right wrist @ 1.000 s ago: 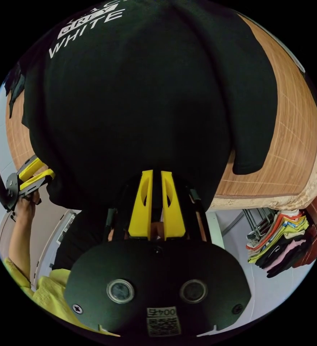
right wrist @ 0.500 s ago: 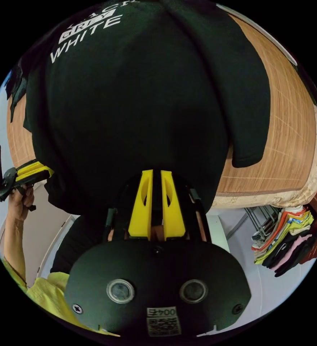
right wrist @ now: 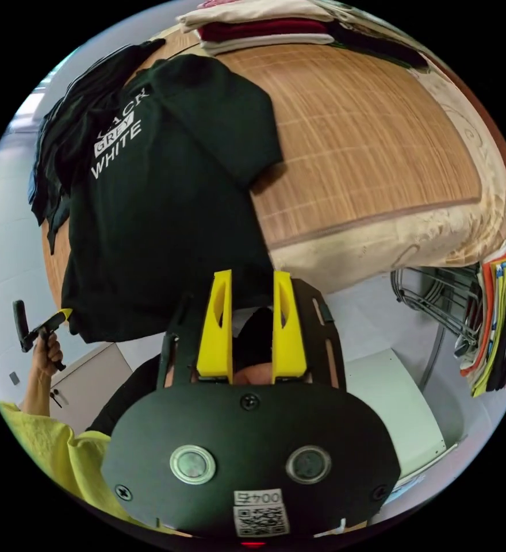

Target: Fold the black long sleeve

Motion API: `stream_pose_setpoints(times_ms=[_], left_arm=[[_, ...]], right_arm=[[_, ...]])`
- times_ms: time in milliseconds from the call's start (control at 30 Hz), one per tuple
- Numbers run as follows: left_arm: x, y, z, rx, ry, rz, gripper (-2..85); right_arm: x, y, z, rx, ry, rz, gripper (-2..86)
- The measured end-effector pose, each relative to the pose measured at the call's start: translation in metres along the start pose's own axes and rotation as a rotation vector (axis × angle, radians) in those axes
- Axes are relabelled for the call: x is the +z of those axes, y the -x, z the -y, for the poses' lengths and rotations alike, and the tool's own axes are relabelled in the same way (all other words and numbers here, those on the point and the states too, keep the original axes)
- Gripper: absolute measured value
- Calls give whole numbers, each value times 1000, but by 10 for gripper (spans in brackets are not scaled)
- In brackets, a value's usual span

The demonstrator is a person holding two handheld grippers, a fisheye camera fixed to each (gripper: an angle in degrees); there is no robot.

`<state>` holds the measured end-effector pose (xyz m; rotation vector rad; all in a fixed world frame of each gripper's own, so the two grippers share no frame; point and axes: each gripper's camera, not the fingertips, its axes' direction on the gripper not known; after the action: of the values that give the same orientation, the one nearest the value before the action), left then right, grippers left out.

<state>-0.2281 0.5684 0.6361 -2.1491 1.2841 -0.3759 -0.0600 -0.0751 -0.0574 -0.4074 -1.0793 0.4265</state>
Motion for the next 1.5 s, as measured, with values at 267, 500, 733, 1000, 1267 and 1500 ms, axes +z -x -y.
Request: stream_pose_setpoints(times_ms=[267,500,733,1000,1267,1500], left_arm=[[18,21,-12,-75,28,11,18],[25,32,-10,-77,54,40,16],[33,49,-30,-86,77,44,16],[77,62,-67,-97,142,24,18],[8,73,-45,7,-33,137,69],[-37,102,51,64,-165,335,143]], right_arm=[[34,-8,9,30,167,17,152],[47,9,21,-18,236,-27,68],[18,3,-3,-124,230,32,39],[48,-27,-35,-17,289,31,43],[1,44,15,-174,148,-217,66],[36,141,103,-387,180,-164,73]])
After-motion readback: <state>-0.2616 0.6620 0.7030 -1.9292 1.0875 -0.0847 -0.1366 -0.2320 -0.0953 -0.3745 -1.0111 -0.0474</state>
